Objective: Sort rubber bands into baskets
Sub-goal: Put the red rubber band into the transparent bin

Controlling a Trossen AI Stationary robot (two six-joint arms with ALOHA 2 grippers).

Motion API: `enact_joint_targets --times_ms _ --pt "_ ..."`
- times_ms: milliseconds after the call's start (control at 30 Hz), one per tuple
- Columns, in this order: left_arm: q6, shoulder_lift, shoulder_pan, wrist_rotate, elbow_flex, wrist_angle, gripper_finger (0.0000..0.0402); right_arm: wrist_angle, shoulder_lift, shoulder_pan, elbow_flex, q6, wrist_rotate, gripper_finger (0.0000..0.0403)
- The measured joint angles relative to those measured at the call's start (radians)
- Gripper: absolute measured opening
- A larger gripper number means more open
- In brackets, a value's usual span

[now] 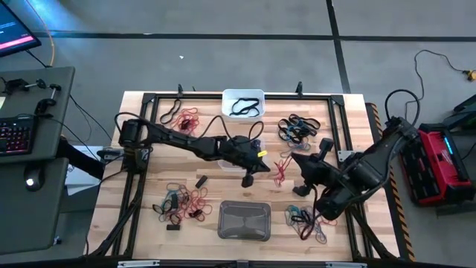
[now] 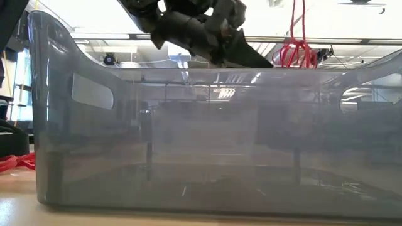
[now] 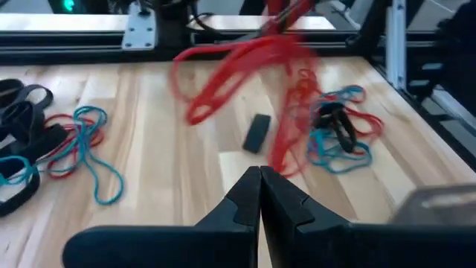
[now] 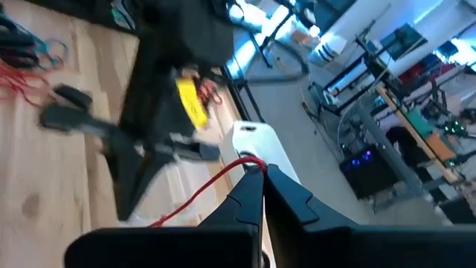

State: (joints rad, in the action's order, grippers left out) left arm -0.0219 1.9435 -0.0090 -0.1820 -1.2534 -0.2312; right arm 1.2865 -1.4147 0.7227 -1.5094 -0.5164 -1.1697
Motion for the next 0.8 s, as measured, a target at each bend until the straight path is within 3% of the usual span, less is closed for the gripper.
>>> enact_joint_targets --times_ms 200,800 --pt "0.01 0.047 0.0 0.001 -0.049 -0.02 0.0 -0.088 0.0 0.007 -0.002 0.084 -0.005 0.0" --pt "-0.017 0.055 0.0 -0.019 -0.078 -0.197 0.0 -0.074 0.0 0.007 0.036 0.007 0.044 0.0"
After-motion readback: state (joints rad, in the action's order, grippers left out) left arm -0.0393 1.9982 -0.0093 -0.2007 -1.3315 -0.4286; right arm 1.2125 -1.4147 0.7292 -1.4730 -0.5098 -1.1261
